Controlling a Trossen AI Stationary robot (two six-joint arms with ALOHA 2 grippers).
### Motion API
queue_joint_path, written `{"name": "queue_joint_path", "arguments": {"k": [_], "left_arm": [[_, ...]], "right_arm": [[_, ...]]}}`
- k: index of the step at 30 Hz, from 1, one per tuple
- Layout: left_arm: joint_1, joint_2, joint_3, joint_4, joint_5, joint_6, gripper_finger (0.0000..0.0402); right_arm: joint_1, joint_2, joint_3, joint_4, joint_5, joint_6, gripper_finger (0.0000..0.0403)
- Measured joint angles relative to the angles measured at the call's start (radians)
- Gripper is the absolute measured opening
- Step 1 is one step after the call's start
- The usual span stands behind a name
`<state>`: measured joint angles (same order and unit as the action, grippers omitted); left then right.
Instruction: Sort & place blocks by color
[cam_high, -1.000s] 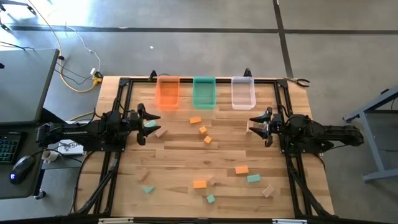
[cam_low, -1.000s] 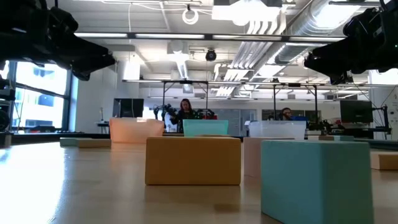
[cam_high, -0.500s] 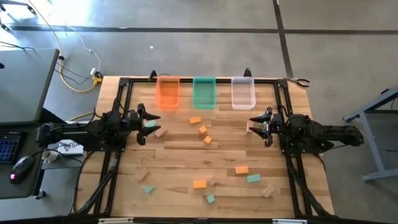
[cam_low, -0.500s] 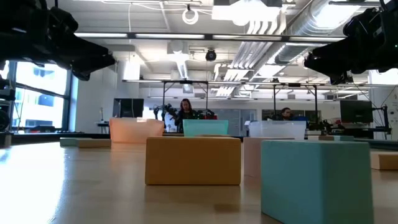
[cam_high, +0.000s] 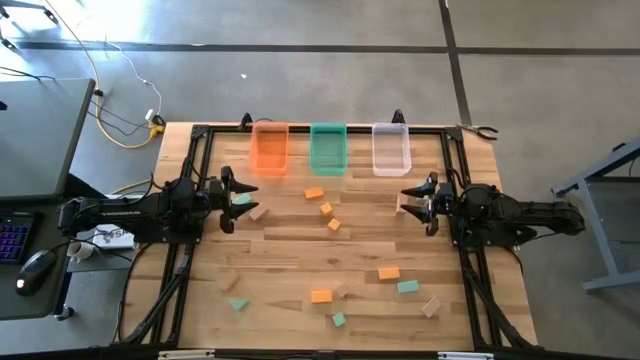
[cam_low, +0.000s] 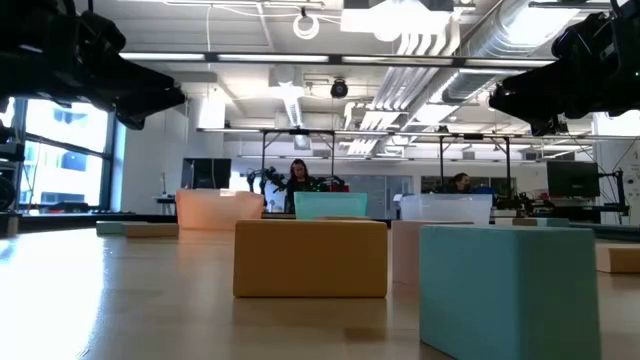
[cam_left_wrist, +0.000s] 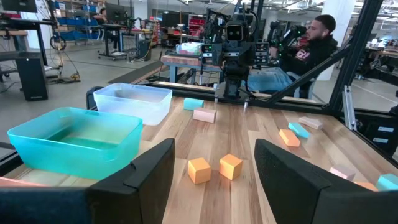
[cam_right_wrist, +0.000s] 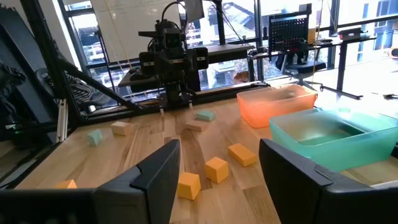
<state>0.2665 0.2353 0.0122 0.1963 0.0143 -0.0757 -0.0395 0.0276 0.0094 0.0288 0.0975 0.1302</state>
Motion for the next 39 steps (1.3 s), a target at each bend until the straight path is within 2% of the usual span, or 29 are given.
{"name": "queue_joint_path", "arguments": {"k": [7,14,18,23,28,34,39], "left_arm": [[0.000,0.000,0.000,0.000,0.000,-0.009,0.0211],[0.000,0.000,0.000,0.001,0.000,-0.165,0.0211],[0.000,0.000,0.000,0.002,0.000,-0.167,0.0211],[0.000,0.000,0.000,0.002,0.000,-0.166,0.0211],[0.000,0.000,0.000,0.003,0.000,-0.143,0.0211],[0.000,0.000,0.000,0.003,0.000,-0.105,0.0211],[0.000,0.000,0.000,0.003,0.000,-0.104,0.0211]], "right_arm": [[0.000,0.000,0.000,0.000,0.000,0.000,0.0209],[0.000,0.000,0.000,0.000,0.000,0.000,0.0209],[0.000,0.000,0.000,0.000,0.000,0.002,0.0209],[0.000,0.000,0.000,0.000,0.000,0.118,0.0209],[0.000,0.000,0.000,0.000,0.006,0.145,0.0209],[0.000,0.000,0.014,0.011,0.142,0.253,0.0209],[0.000,0.000,0.082,0.014,0.207,0.254,0.0209]]}}
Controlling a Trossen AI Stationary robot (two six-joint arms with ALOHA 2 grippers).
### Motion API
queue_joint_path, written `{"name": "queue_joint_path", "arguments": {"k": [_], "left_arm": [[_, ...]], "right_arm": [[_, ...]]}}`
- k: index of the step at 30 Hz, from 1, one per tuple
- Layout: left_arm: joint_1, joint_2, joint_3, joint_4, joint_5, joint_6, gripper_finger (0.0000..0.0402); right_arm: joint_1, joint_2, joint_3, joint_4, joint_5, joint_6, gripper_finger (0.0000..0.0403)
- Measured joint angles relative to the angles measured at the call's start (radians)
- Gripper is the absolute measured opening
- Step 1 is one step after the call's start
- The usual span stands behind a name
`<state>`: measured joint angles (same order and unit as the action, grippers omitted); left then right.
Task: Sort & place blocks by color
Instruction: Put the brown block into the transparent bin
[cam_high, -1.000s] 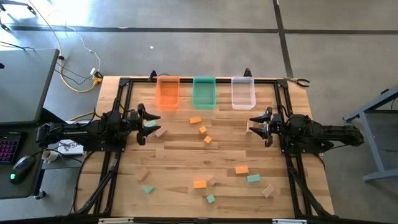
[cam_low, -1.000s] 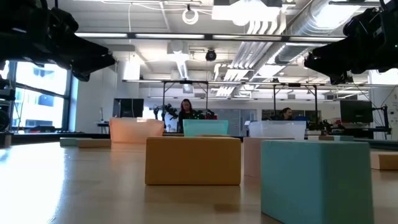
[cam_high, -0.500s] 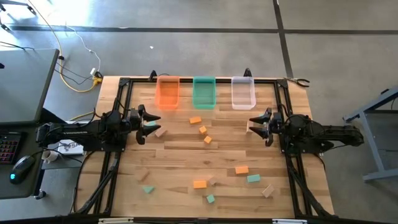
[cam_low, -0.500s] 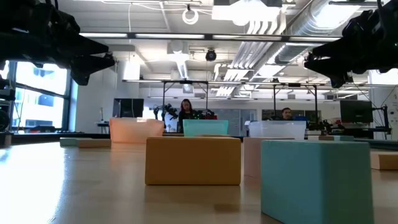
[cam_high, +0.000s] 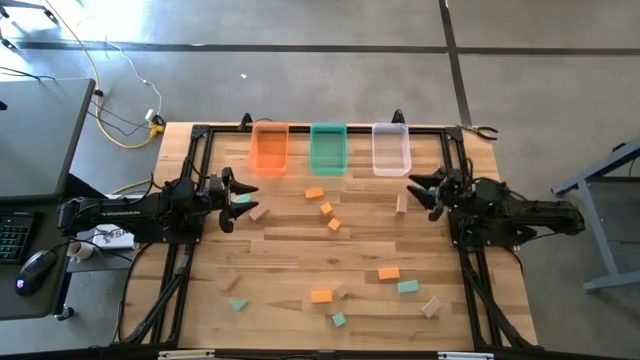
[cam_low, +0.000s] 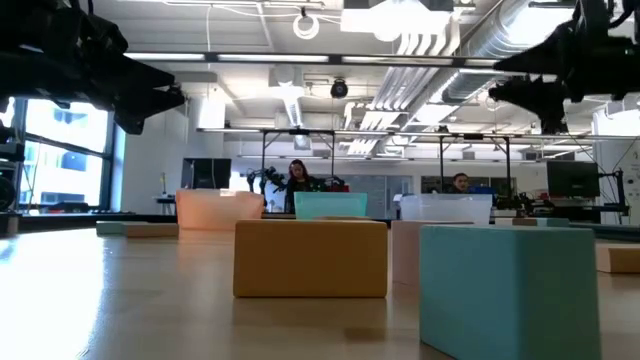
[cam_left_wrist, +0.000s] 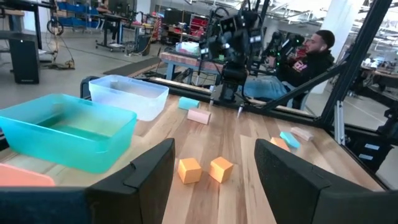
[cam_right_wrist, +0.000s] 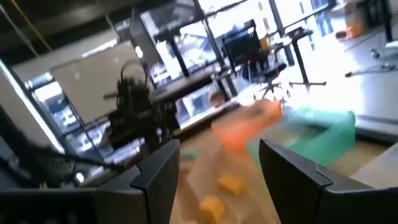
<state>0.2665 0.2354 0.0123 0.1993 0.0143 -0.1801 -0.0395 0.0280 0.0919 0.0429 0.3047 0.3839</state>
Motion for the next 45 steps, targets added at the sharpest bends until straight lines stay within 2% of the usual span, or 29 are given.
{"name": "queue_joint_path", "arguments": {"k": [5,10,17,23,27,32,35,39,45], "left_arm": [[0.000,0.000,0.000,0.000,0.000,0.000,0.0211],[0.000,0.000,0.000,0.000,0.000,0.000,0.0211],[0.000,0.000,0.000,0.000,0.000,0.010,0.0211],[0.000,0.000,0.000,0.000,-0.003,0.068,0.0211],[0.000,0.000,0.000,0.000,-0.003,0.080,0.0211],[0.000,0.000,0.000,0.000,-0.003,0.091,0.0211],[0.000,0.000,0.000,0.000,-0.003,0.095,0.0211],[0.000,0.000,0.000,0.000,-0.003,0.095,0.0211],[0.000,0.000,0.000,0.000,-0.003,0.095,0.0211]], "right_arm": [[0.000,0.023,0.099,-0.003,0.032,-0.084,0.0209],[0.000,0.103,0.207,-0.014,0.103,-0.170,0.0209],[0.000,0.287,0.423,-0.087,0.176,-0.220,0.0209],[0.000,0.442,0.644,-0.248,0.178,-0.217,0.0209],[0.000,0.547,0.797,-0.516,0.245,-0.058,0.0209],[0.000,0.671,0.922,-0.915,0.319,0.348,0.0209],[0.000,0.733,0.939,-1.068,0.246,0.566,0.0209],[0.000,0.813,0.939,-1.212,0.140,0.753,0.0209],[0.000,0.938,0.939,-1.287,0.098,0.839,0.0209]]}}
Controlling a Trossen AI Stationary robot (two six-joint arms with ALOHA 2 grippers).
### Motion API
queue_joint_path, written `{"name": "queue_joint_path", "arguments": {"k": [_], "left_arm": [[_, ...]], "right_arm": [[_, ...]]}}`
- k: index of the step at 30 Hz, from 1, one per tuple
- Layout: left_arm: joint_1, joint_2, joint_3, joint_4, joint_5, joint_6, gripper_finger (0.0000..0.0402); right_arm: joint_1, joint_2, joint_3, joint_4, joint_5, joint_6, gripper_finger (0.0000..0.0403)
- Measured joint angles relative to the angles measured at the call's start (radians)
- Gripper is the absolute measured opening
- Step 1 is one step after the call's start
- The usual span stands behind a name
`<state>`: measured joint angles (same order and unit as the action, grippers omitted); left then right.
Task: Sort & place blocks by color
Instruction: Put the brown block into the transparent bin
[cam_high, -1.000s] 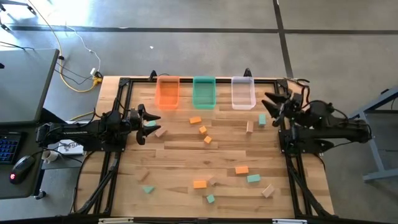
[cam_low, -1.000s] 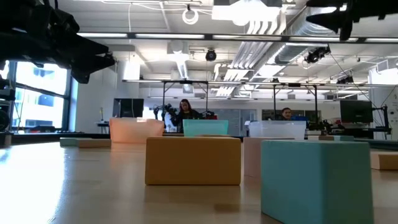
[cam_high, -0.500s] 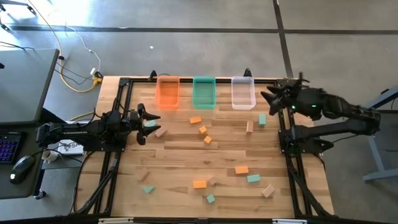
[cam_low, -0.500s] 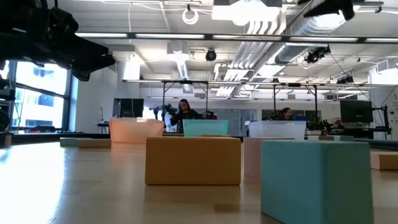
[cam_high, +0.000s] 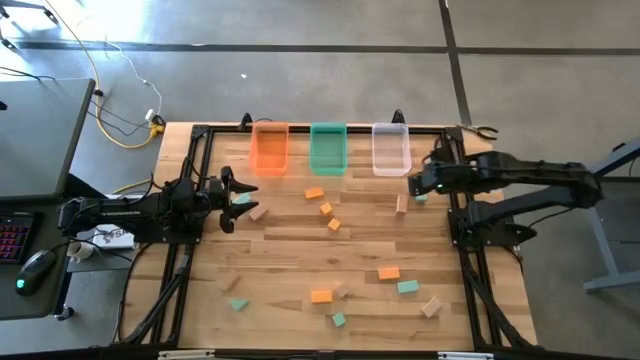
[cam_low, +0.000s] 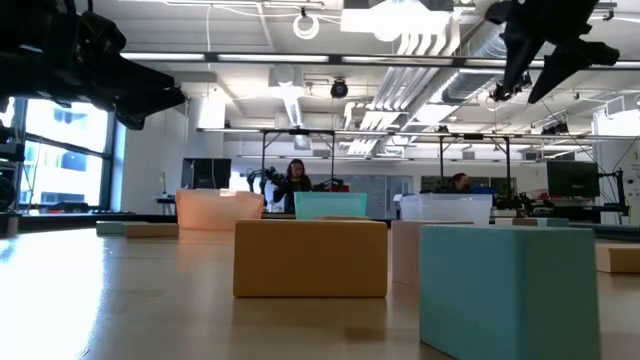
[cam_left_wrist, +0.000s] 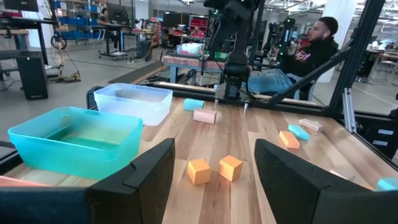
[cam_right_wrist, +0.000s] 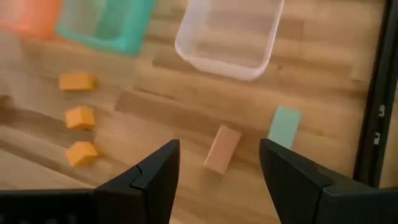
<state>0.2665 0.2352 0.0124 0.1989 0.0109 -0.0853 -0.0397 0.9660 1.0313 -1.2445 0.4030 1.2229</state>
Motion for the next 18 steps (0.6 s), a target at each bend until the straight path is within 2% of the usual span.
{"name": "queue_joint_path", "arguments": {"k": [8,18], "left_arm": [[0.000,0.000,0.000,0.000,0.000,0.000,0.0211],[0.000,0.000,0.000,-0.025,0.000,0.000,0.0211]], "right_arm": [[0.000,0.175,0.000,0.015,-0.121,0.026,0.0209],[0.000,0.395,0.000,0.013,-0.202,-0.080,0.0209]]}}
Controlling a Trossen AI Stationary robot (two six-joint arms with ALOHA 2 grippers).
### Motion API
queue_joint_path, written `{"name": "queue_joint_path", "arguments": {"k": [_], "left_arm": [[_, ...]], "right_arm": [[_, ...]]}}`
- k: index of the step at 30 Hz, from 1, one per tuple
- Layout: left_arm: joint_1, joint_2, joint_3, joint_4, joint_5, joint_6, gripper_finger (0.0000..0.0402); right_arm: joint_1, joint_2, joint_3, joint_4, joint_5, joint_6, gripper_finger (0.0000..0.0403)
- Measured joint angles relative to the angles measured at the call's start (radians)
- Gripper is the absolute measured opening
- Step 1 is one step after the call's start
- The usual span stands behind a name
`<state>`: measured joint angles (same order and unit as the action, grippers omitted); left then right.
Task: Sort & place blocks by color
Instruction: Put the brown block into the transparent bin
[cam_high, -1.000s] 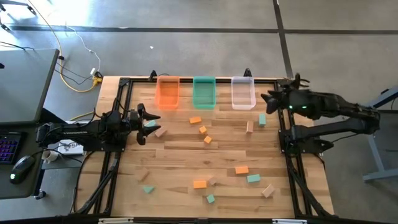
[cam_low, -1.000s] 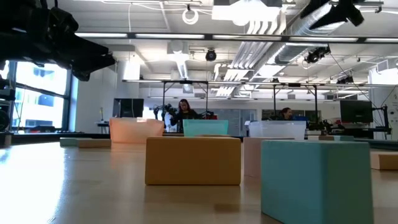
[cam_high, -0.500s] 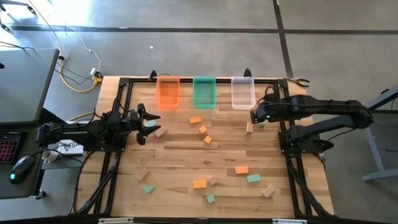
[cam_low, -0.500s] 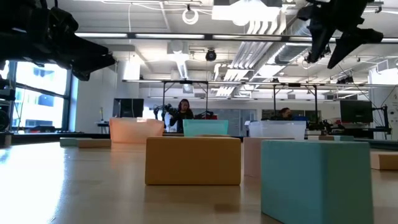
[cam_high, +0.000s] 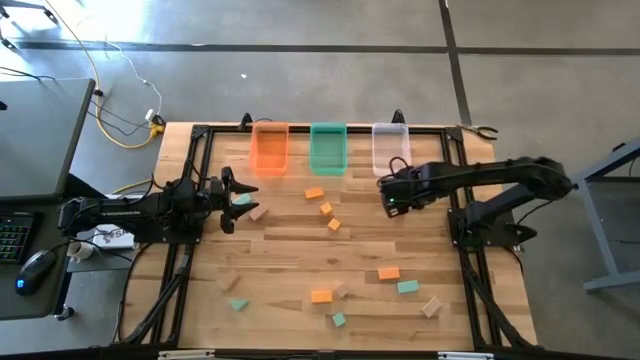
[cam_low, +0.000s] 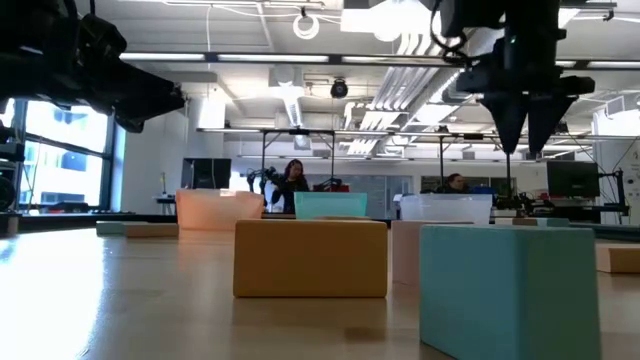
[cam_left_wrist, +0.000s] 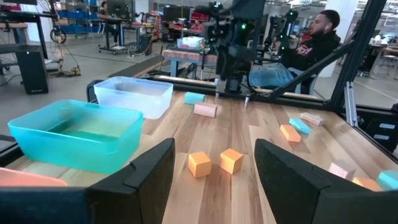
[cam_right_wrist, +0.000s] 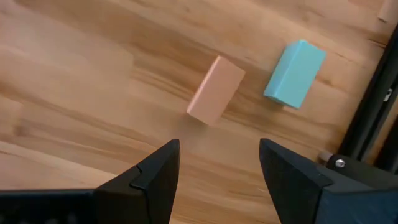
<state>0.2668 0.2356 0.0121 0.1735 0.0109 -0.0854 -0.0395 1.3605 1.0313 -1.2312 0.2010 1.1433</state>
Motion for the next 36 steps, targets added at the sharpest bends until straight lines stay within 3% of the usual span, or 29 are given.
{"name": "queue_joint_path", "arguments": {"k": [7,16,23,29,36], "left_arm": [[0.000,0.000,0.000,0.000,0.000,-0.008,0.0211],[0.000,0.000,0.000,0.001,-0.041,-0.017,0.0211],[0.000,0.000,0.000,0.001,-0.050,-0.019,0.0211],[0.000,0.000,0.000,0.001,-0.051,-0.019,0.0211],[0.000,0.000,0.000,0.001,-0.053,-0.038,0.0211]], "right_arm": [[0.000,0.069,0.000,-0.109,0.010,-0.050,0.0209],[0.000,0.027,-0.002,-0.149,0.077,-0.097,0.0209],[-0.026,-0.088,-0.174,0.000,0.079,-0.067,0.0209],[-0.041,-0.178,-0.244,0.149,0.079,0.013,0.0209],[-0.041,-0.198,-0.329,0.357,0.081,0.094,0.0209]]}}
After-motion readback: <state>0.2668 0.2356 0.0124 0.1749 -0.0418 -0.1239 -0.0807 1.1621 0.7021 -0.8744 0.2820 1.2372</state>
